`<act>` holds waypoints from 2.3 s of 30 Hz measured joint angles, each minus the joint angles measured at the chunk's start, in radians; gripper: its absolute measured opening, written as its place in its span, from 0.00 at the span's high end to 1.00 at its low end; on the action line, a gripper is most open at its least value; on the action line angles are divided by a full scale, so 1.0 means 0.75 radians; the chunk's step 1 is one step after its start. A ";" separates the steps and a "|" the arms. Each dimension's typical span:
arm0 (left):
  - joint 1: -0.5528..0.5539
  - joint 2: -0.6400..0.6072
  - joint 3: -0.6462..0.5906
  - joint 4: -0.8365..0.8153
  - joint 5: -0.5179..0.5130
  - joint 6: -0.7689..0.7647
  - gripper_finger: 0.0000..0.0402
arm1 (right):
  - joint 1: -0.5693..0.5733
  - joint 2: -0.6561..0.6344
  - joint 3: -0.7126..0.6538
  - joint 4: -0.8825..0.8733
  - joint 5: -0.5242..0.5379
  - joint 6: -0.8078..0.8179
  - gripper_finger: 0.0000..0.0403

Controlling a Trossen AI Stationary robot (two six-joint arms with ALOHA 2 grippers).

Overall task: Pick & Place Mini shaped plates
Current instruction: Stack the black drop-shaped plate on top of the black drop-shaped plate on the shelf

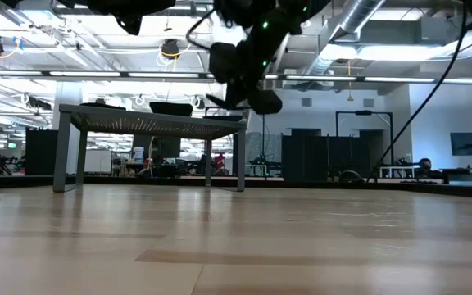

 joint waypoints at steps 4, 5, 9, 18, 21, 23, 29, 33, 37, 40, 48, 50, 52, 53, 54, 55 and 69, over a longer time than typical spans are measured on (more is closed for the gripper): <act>0.000 0.000 0.000 0.000 0.000 -0.001 0.80 | -0.035 0.016 0.013 0.006 0.003 -0.005 0.98; 0.000 0.000 0.000 -0.001 0.000 -0.001 0.80 | -0.042 0.016 0.013 0.006 0.002 -0.005 0.98; 0.000 0.000 0.000 0.000 0.000 -0.001 0.80 | -0.051 0.014 0.013 0.005 -0.001 -0.005 0.94; 0.000 0.000 0.000 0.000 0.000 -0.001 0.80 | -0.028 0.012 0.013 0.001 -0.001 0.101 0.82; -0.001 0.000 0.000 0.000 0.000 -0.001 0.80 | 0.003 0.012 0.013 0.000 0.033 0.175 0.81; -0.001 0.000 0.000 0.000 0.000 -0.001 0.80 | 0.032 0.012 0.013 -0.008 0.073 0.210 0.81; 0.000 0.000 0.000 0.000 0.000 -0.016 0.80 | 0.075 0.011 0.013 -0.031 0.089 0.219 0.81; 0.000 0.000 0.000 0.000 0.000 -0.021 0.80 | 0.092 0.005 0.013 -0.103 0.212 0.271 0.81; -0.001 0.000 -0.001 0.001 0.000 -0.021 0.80 | 0.104 -0.055 0.014 -0.159 0.019 0.444 0.81; 0.000 0.000 -0.001 0.010 0.000 -0.021 0.80 | 0.057 -0.073 0.016 -0.162 -0.251 0.529 0.81; 0.000 0.000 -0.001 0.036 0.000 -0.020 0.80 | -0.094 -0.072 -0.008 -0.137 -0.418 0.597 0.82; 0.000 0.000 -0.001 0.036 0.000 -0.011 0.80 | -0.106 -0.073 -0.007 -0.095 -0.460 0.598 0.83; 0.000 0.000 -0.001 0.036 0.000 -0.010 0.80 | -0.112 -0.074 -0.007 -0.050 -0.536 0.599 0.85; 0.000 0.000 -0.001 0.036 0.000 -0.010 0.80 | -0.112 -0.074 -0.007 -0.036 -0.576 0.598 0.86; 0.000 0.000 -0.001 0.036 0.000 -0.009 0.80 | -0.114 -0.073 -0.007 -0.019 -0.608 0.592 0.87; 0.000 0.000 -0.001 0.036 0.000 -0.008 0.80 | -0.116 -0.073 -0.007 -0.003 -0.632 0.591 0.89; 0.000 0.000 -0.001 0.036 0.000 -0.006 0.80 | -0.171 -0.073 -0.007 0.004 -0.628 0.638 0.99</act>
